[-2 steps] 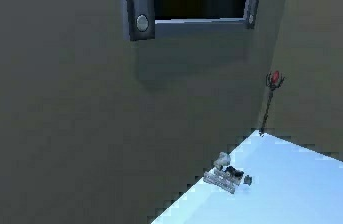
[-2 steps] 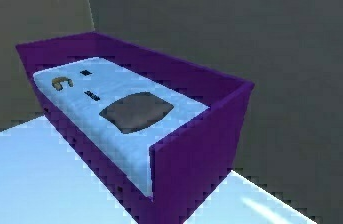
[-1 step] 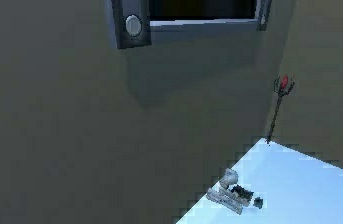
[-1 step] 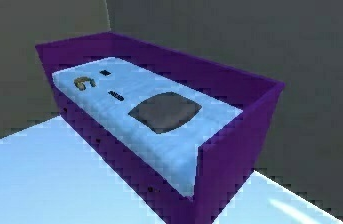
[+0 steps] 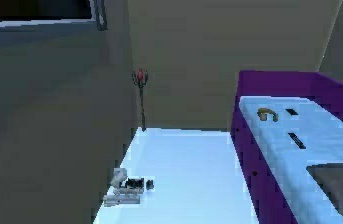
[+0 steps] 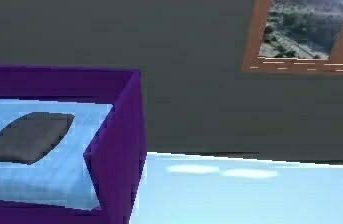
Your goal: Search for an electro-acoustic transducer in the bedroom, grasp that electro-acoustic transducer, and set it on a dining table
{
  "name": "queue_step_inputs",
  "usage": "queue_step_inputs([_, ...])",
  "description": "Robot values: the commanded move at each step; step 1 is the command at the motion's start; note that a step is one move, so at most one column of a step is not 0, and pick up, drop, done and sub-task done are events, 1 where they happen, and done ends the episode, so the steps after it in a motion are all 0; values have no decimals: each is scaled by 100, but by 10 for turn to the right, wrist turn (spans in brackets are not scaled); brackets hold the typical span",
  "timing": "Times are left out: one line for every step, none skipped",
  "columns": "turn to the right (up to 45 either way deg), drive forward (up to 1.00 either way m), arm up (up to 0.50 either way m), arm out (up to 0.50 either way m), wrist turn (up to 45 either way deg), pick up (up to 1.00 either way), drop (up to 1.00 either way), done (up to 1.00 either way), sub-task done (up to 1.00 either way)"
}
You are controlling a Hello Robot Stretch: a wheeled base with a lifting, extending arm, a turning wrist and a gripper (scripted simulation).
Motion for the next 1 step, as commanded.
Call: queue_step_inputs([0, 70, 0, 0, 0, 0, 0, 0, 0])
